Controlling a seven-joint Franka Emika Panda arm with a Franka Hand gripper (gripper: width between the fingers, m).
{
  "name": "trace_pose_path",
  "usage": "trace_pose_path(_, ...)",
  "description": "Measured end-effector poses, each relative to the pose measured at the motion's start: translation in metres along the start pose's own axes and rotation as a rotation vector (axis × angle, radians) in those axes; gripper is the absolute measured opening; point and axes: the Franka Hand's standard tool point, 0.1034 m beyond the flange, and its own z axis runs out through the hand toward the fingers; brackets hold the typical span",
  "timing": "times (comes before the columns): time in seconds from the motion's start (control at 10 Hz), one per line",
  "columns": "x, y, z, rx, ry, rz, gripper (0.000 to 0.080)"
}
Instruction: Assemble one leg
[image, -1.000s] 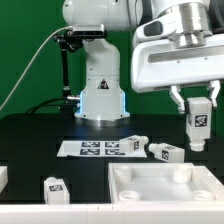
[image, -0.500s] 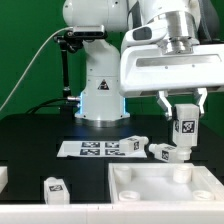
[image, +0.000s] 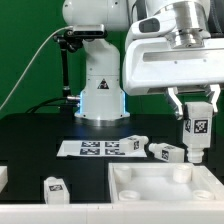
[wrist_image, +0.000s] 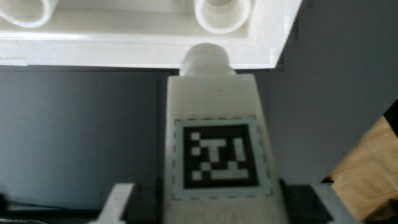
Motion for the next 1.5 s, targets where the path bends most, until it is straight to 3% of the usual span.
trace_pose_path(0.2,-0.001,0.001,0.001,-0.001,-0.003,0.000,0.0285)
trace_pose_path(0.4,-0.004,0.005,0.017,-0.005,-0.014,0.003,0.0285)
trace_pose_path(0.7,-0.021,-0.008,0.034,0.000,-0.016,-0.013,0.0285)
trace_pose_path(1.0,-0.024,-0.019,0.040,0.010,-0.024,-0.028,0.0285)
trace_pose_path(1.5,-0.025,-0.014,0.046,0.005,-0.025,-0.026,0.0286)
